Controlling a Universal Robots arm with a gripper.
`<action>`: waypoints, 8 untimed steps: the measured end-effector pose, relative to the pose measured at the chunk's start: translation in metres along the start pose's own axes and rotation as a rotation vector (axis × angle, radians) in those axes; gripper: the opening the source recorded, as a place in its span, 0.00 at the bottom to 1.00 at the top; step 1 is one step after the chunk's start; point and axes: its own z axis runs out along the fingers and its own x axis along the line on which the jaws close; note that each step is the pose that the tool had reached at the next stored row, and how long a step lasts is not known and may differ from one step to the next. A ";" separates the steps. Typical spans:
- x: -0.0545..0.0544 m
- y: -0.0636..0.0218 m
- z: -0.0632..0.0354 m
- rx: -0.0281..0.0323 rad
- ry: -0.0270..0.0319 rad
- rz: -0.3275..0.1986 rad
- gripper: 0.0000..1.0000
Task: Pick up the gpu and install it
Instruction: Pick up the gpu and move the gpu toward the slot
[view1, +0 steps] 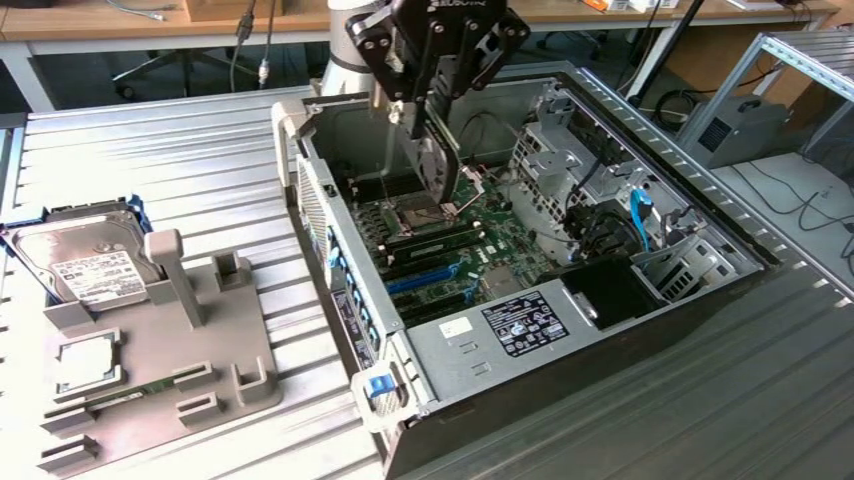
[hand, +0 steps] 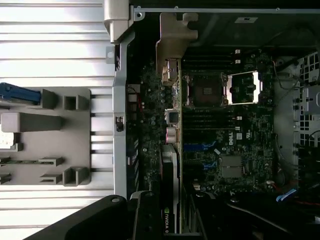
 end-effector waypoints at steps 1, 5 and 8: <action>-0.006 0.0001 0.0002 -0.0001 0.0000 0.000 0.27; -0.022 0.0004 0.0007 -0.0001 0.0000 0.000 0.27; -0.036 0.0006 0.0011 -0.0001 0.0000 0.000 0.27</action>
